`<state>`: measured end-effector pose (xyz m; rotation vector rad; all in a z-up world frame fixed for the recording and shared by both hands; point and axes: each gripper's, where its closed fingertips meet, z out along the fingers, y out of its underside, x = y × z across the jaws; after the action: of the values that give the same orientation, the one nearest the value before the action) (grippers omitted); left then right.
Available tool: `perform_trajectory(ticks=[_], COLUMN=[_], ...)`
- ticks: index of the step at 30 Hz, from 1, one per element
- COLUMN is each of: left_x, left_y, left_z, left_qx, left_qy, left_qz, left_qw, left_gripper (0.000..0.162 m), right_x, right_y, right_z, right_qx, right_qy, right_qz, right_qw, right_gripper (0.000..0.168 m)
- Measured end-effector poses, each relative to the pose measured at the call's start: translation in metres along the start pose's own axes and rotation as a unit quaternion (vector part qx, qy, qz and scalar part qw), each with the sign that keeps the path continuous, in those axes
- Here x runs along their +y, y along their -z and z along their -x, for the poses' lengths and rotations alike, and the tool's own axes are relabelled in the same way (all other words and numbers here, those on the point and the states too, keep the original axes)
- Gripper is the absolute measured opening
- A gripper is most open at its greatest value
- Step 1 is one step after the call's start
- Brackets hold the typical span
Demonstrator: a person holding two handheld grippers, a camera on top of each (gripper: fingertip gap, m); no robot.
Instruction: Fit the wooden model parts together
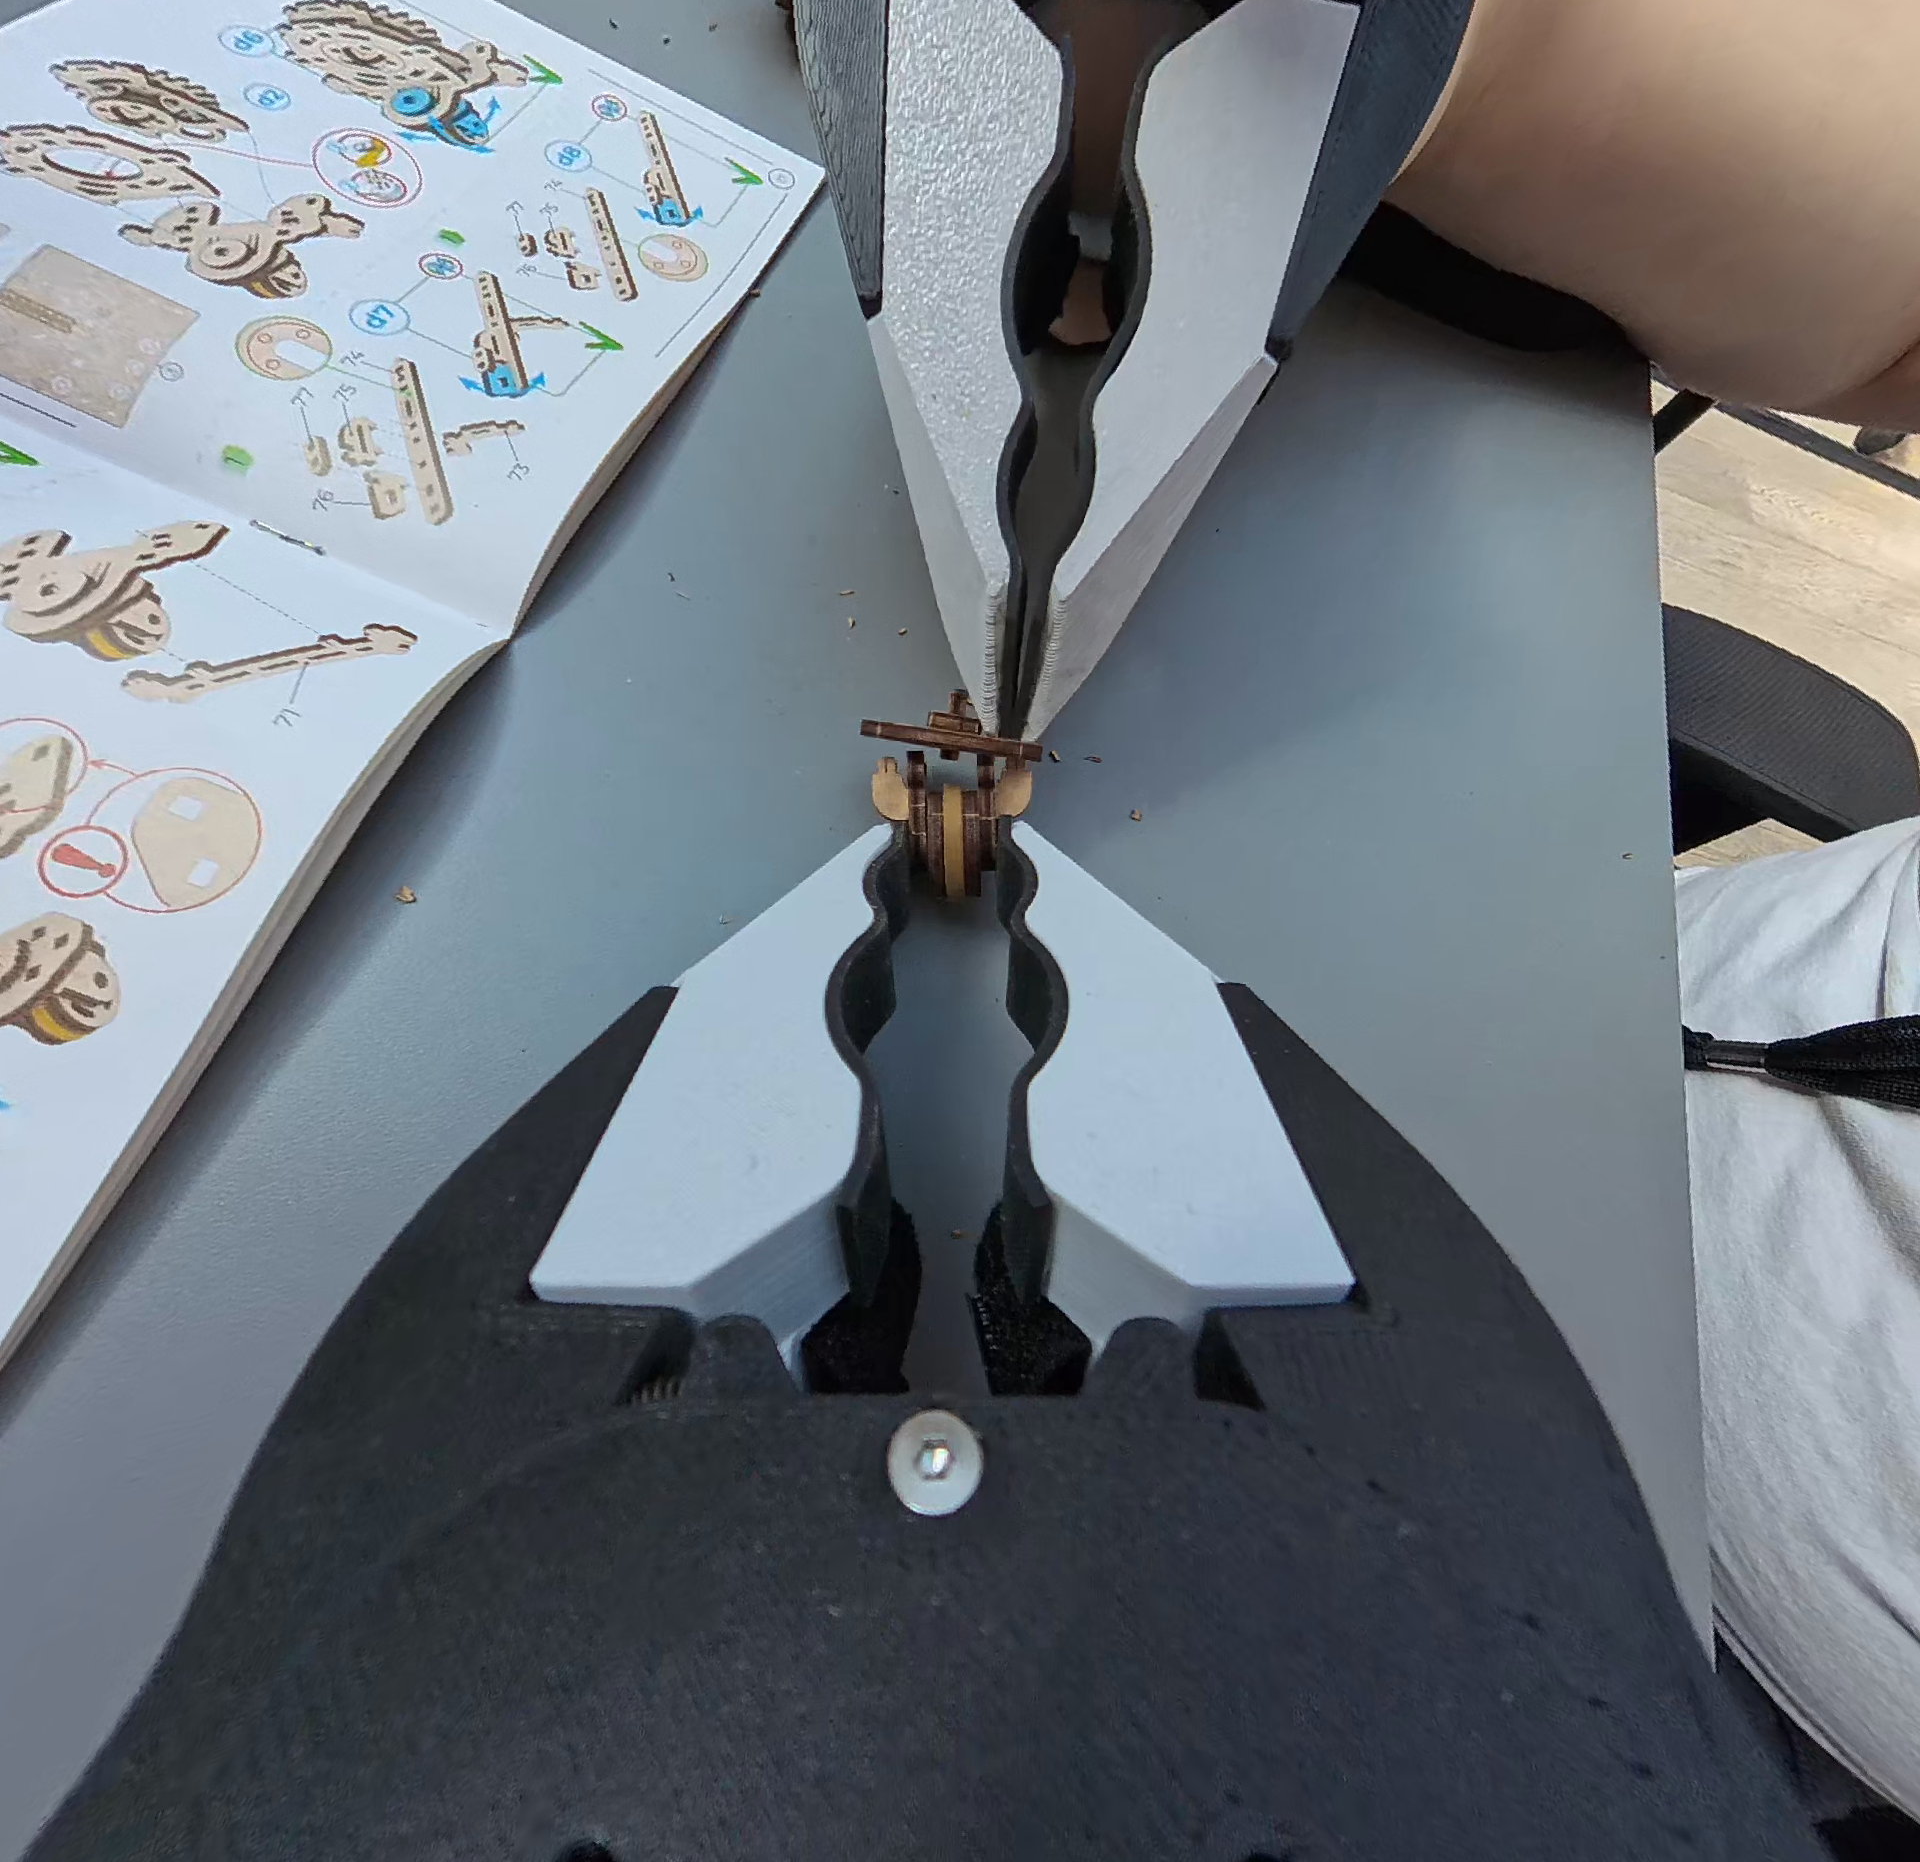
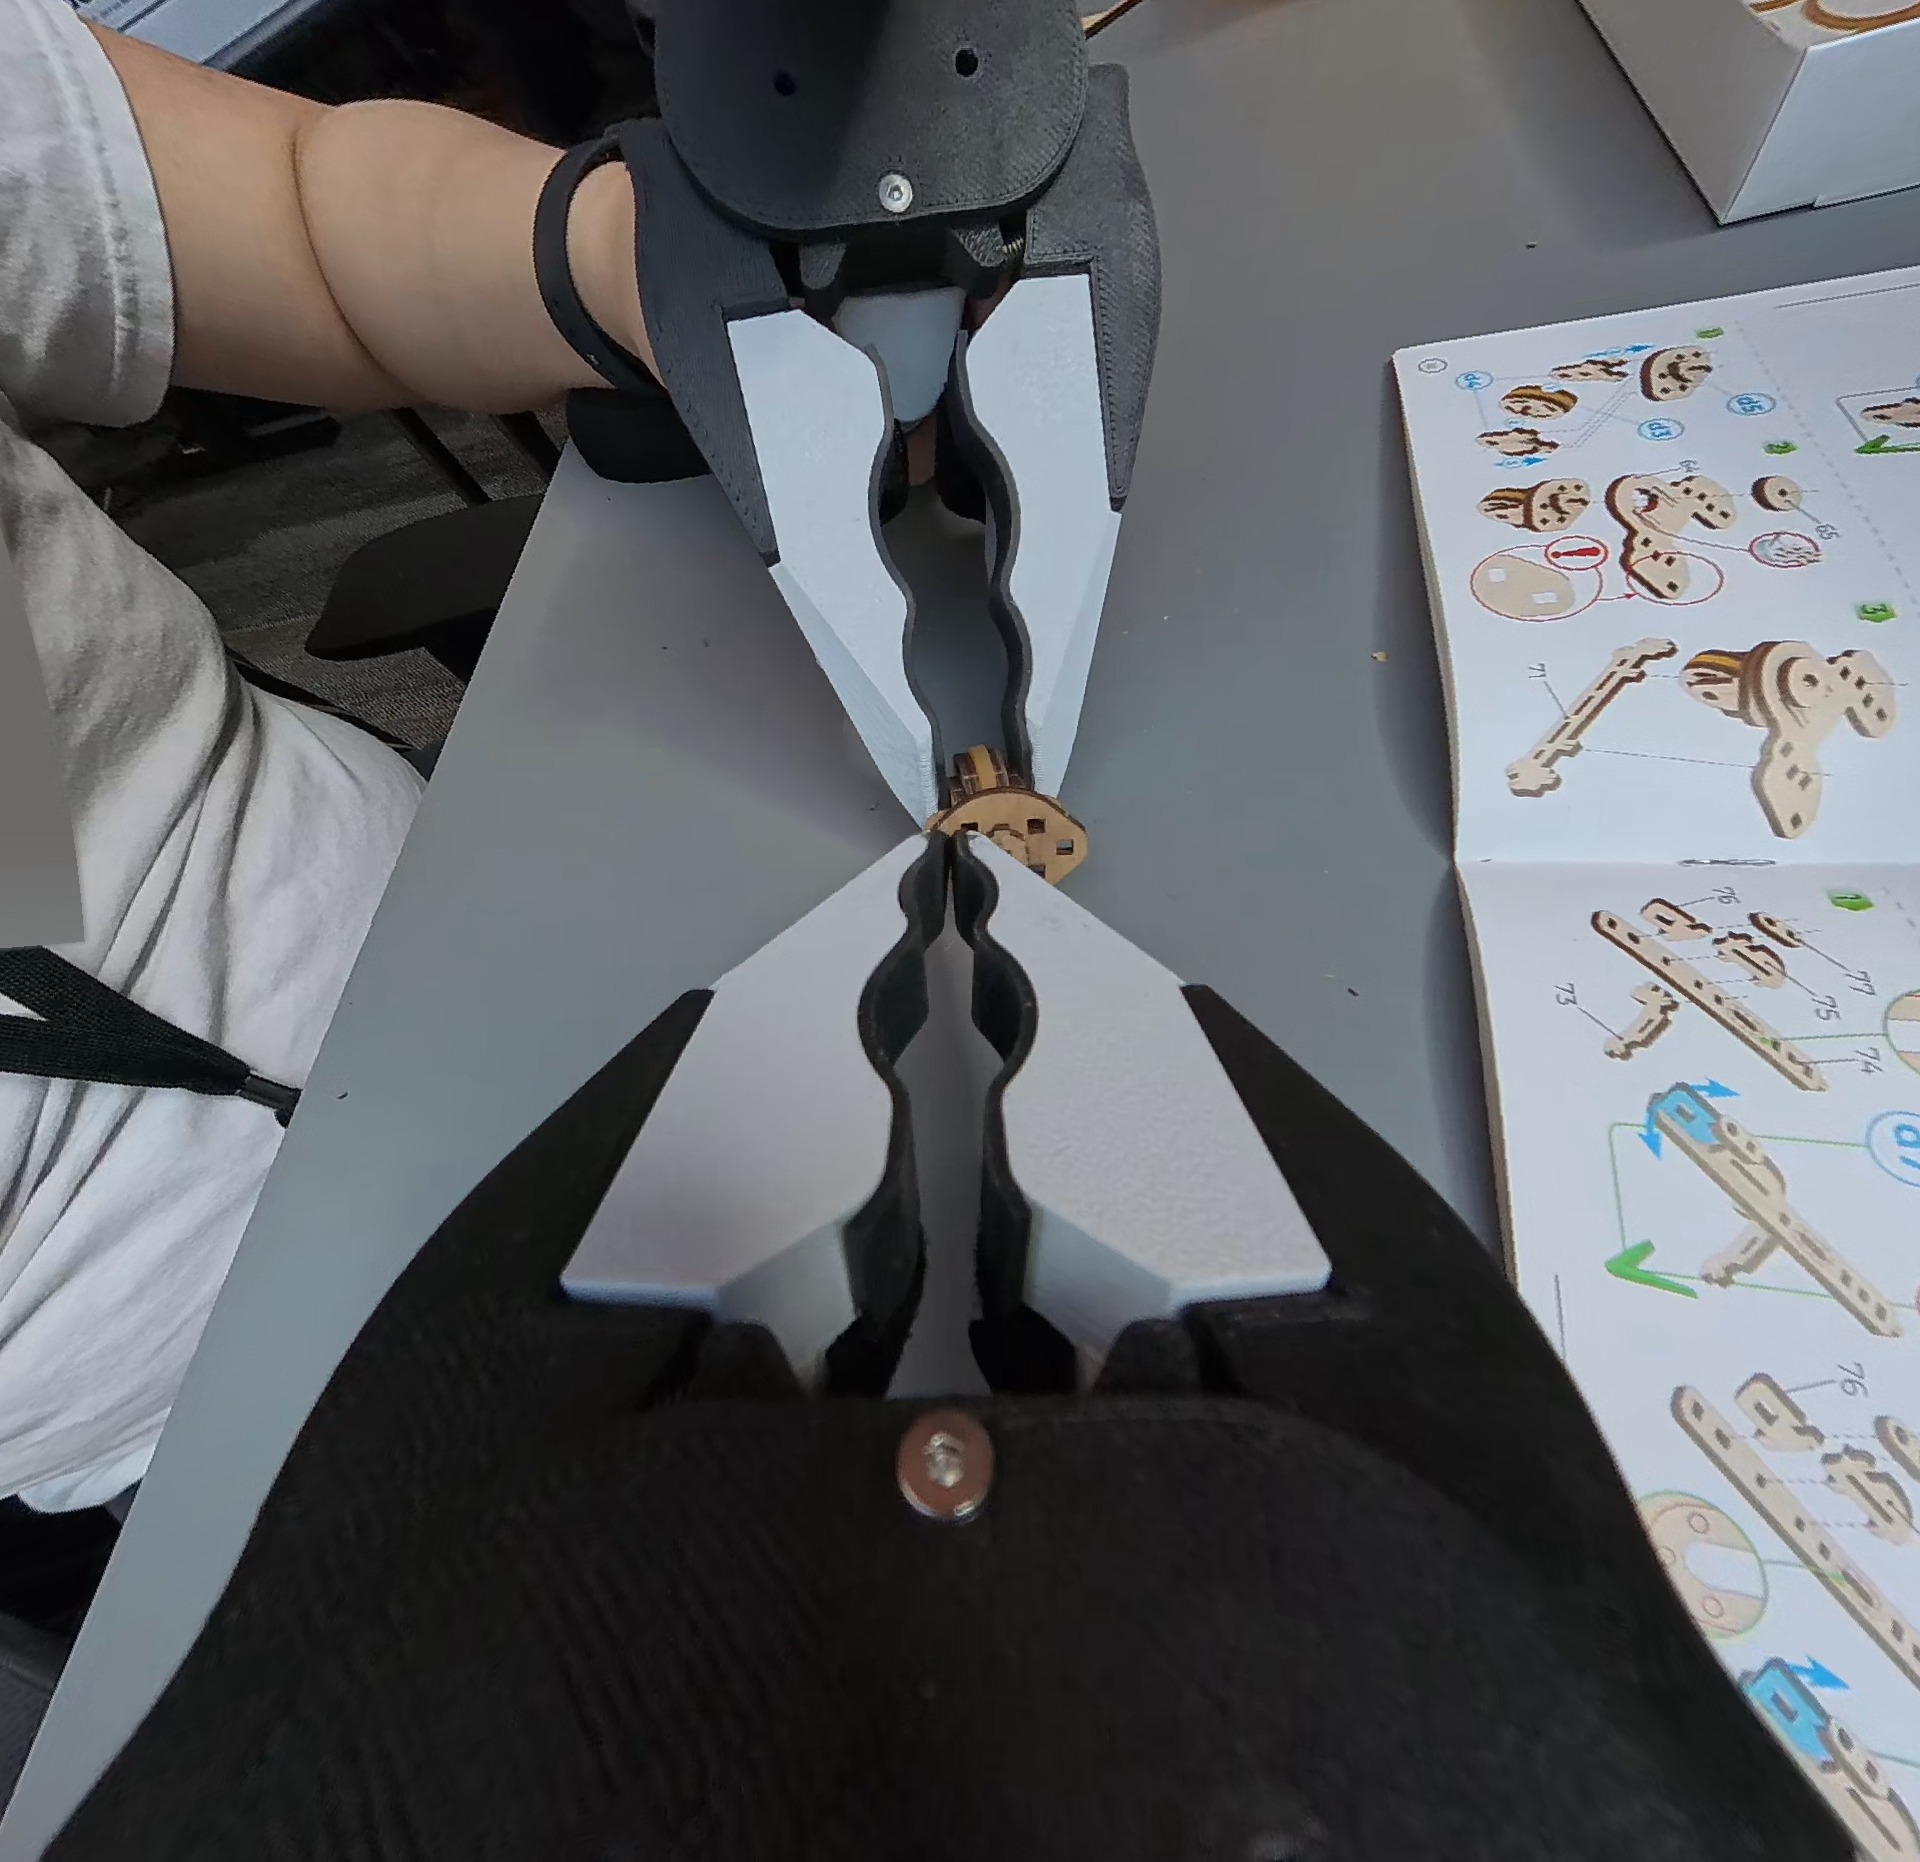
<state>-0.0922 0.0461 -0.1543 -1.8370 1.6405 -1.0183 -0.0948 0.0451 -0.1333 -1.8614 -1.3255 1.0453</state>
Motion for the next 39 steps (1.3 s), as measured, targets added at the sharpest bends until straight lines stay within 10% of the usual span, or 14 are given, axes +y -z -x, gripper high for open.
perform_trajectory(ticks=[39], left_x=[0.001], left_y=[-0.004], left_z=[-0.009], left_qx=[0.006], left_qy=[-0.042], left_qz=[0.008], left_qw=[0.999], left_gripper=[0.014], right_x=[0.016], right_y=[0.0], right_z=[0.009], right_qx=[0.006], right_qy=[0.102], right_qz=[0.052], right_qw=[0.993], right_gripper=[0.005])
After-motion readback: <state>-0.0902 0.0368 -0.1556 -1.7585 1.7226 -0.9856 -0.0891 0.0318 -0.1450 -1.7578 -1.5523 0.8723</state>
